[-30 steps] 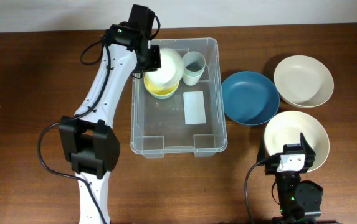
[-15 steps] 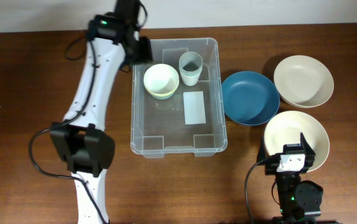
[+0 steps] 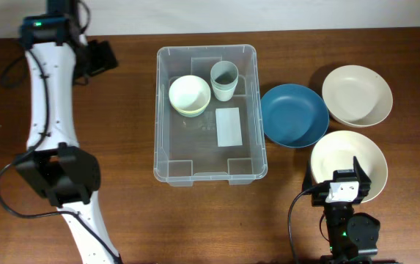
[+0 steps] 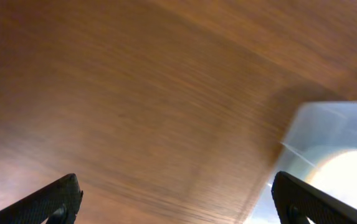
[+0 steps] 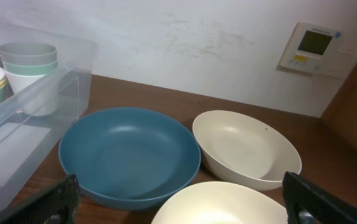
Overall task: Pack container
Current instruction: 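Withdraw the left gripper to the left side of the table, then raise the right gripper and move it toward the cream bowls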
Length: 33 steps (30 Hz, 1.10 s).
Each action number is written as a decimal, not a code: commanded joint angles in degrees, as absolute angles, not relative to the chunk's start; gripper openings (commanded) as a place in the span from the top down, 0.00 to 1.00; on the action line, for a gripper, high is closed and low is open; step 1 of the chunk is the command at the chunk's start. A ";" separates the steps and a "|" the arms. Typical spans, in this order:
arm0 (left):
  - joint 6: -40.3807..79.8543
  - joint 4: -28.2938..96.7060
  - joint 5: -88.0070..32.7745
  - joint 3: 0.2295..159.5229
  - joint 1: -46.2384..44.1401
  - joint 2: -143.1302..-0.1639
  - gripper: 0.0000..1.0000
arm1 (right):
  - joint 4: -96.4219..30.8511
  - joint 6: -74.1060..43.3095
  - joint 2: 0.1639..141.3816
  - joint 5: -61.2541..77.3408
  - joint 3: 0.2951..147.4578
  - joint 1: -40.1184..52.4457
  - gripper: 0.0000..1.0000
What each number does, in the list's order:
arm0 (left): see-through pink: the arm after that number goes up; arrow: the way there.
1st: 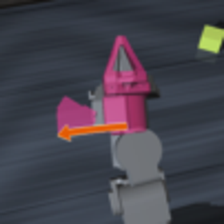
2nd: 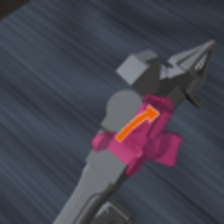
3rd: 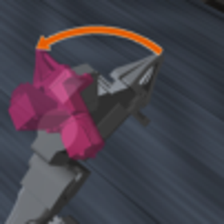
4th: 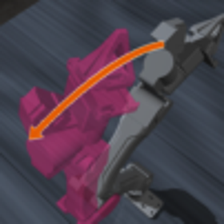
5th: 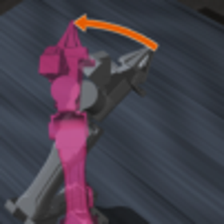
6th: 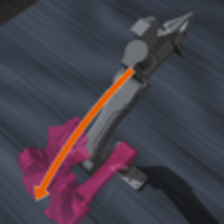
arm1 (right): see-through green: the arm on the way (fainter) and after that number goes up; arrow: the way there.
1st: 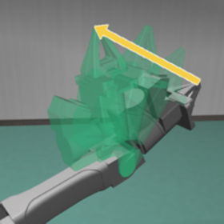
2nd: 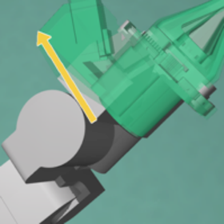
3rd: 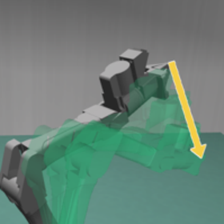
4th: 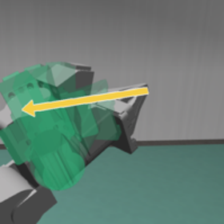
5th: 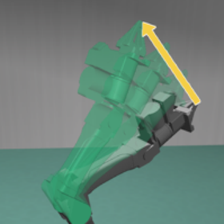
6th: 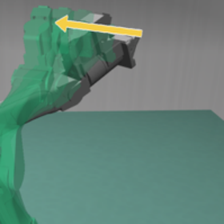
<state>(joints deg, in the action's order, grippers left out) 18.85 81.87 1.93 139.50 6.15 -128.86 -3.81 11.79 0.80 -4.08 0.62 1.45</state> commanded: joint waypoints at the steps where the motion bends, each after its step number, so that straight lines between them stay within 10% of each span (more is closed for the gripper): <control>1: 18.39 82.13 2.81 140.35 8.64 -128.90 0.01 | -4.12 11.60 0.47 -4.97 0.32 1.06 0.01; 33: 18.39 82.11 2.81 140.35 11.03 -128.90 0.01 | 10.68 3.22 5.41 -17.65 10.17 0.49 0.01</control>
<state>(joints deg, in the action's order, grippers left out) 18.85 81.93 2.00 139.50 10.90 -128.86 10.74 8.67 2.22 -11.27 4.23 1.41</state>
